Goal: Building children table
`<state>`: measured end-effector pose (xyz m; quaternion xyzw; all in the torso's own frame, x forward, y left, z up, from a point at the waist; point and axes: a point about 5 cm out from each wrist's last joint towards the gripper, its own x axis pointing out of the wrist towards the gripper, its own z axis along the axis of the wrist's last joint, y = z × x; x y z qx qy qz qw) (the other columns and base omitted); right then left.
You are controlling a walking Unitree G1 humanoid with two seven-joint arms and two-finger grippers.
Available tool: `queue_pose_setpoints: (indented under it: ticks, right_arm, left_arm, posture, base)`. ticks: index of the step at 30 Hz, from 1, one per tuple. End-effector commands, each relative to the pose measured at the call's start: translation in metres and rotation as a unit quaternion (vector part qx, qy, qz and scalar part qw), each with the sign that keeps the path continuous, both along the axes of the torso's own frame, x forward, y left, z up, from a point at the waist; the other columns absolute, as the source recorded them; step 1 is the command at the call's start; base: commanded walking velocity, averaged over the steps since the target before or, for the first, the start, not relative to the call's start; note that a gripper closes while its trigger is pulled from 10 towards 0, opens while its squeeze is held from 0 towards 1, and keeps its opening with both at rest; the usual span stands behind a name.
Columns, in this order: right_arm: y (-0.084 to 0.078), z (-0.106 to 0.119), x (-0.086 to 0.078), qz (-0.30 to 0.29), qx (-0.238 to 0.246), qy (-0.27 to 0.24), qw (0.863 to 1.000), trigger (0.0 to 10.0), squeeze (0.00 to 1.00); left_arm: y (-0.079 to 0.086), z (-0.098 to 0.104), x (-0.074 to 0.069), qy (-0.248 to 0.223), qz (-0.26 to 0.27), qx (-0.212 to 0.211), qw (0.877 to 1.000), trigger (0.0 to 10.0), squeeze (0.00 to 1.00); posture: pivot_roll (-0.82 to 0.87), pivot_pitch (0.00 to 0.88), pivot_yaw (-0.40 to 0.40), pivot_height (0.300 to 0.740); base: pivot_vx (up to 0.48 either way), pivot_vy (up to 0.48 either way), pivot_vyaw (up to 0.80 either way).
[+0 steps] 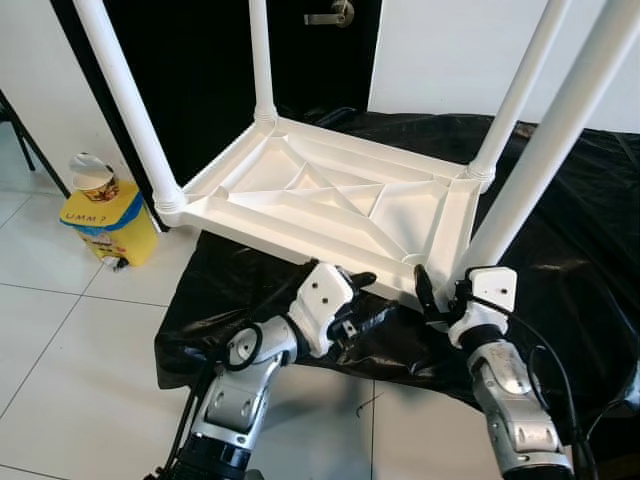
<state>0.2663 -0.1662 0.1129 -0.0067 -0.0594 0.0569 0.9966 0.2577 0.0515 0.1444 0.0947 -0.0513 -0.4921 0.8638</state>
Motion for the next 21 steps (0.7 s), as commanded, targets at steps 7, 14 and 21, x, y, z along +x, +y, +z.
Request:
queue_pose_setpoints:
  ticks: [7,14,21]
  right_arm:
    - [-0.014,0.007,0.000,0.084,-0.036,-0.006,0.996,10.0,0.00]
    - [-0.027,0.011,0.003,0.126,-0.063,-0.005,0.990,10.0,0.00]
    - [-0.031,0.011,0.010,0.183,-0.087,0.009,0.979,10.0,0.00]
  left_arm:
    - [-0.002,0.001,-0.004,-0.012,0.037,0.016,0.999,10.0,0.00]
    - [-0.003,0.004,-0.009,-0.013,0.014,0.022,1.000,10.0,0.00]
    - [-0.014,0.008,-0.015,-0.014,-0.011,0.013,1.000,10.0,0.00]
  posture:
    - [0.04,0.000,-0.068,0.740]
    - [0.03,0.019,-0.050,0.740]
    - [0.01,0.053,-0.041,0.740]
  base:
    - [0.000,0.000,0.00]
    - [0.000,0.000,0.00]
    - [0.000,0.000,0.00]
